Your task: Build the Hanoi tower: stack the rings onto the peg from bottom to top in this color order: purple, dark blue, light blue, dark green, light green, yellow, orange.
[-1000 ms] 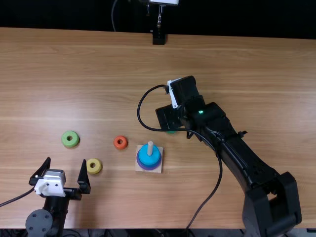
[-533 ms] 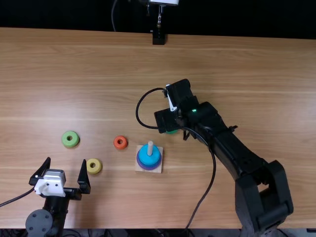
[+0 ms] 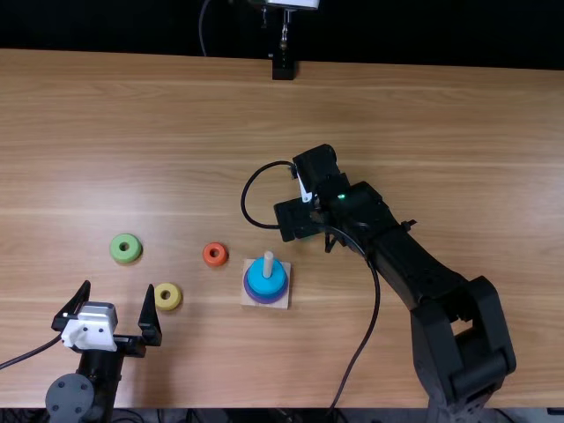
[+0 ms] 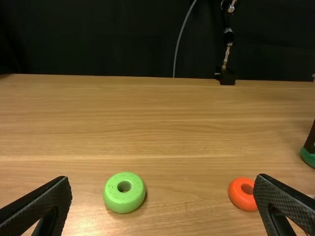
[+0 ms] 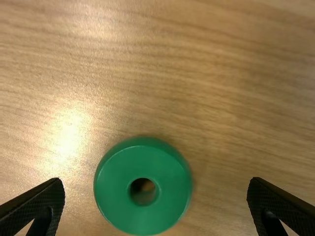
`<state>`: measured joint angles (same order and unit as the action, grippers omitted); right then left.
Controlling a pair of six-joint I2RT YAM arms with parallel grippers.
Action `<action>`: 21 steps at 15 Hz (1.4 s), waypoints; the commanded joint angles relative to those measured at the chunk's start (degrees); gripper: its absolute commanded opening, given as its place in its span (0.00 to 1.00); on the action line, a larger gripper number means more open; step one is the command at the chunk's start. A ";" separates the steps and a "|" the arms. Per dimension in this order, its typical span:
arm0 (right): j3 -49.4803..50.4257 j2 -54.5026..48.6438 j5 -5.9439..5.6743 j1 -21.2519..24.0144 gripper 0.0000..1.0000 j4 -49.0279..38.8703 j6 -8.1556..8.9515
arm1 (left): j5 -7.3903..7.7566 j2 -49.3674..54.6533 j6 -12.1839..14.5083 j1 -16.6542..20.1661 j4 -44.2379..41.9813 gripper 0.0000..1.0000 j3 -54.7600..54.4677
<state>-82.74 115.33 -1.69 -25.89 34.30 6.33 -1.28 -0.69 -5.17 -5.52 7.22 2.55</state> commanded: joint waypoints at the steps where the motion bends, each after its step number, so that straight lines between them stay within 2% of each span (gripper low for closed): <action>1: -0.23 0.95 1.06 -0.83 1.00 -0.07 2.11 | 0.01 0.69 0.42 0.51 0.58 1.00 -2.55; 14: -1.28 3.85 0.85 -0.92 1.00 -0.07 2.32 | 0.01 0.69 0.42 0.51 0.58 1.00 -2.55; 18: -1.20 4.29 0.85 -0.83 0.92 0.03 2.32 | 0.01 0.69 0.42 0.51 0.58 1.00 -2.55; 21: -1.20 4.29 0.85 -0.83 0.92 0.14 2.32 | 0.01 0.69 0.42 0.51 0.58 1.00 -2.55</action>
<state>-82.87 118.13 -1.06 -25.89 34.33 8.14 -1.30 -0.67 -5.21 -5.52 7.25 2.55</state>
